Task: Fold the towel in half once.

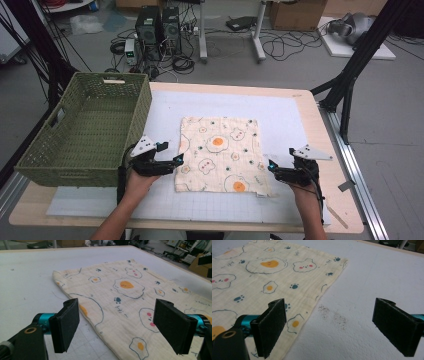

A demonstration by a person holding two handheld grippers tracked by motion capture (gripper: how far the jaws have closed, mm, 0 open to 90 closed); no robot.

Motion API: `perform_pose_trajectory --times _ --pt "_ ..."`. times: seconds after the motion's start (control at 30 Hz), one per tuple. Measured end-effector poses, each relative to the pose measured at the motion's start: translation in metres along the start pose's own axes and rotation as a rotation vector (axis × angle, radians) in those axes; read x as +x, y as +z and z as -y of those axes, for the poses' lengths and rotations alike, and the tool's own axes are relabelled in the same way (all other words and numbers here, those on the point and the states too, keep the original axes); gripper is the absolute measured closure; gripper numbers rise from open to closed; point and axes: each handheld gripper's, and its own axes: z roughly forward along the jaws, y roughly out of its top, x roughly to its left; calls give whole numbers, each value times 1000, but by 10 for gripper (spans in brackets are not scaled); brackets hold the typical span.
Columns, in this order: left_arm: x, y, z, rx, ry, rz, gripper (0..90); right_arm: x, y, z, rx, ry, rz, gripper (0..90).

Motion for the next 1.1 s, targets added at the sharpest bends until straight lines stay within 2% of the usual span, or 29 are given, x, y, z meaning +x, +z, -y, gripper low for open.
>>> perform_pose_trajectory --times 0.2,0.37,0.5,0.63,0.9,1.1 --pt "-2 2 2 13 1 6 221 -1 3 2 12 22 -8 114" --pt "-1 2 2 10 -31 7 221 -1 4 4 25 19 -18 114" --pt "-4 5 2 23 -25 7 222 -3 3 5 20 26 -23 114" --pt "-4 11 0 24 -56 6 224 -3 1 4 17 24 -21 114" --pt "-4 21 -15 23 -58 -17 230 -1 3 5 26 11 -32 114" --pt "10 34 -33 31 -62 -59 231 -2 5 4 23 9 -33 114"
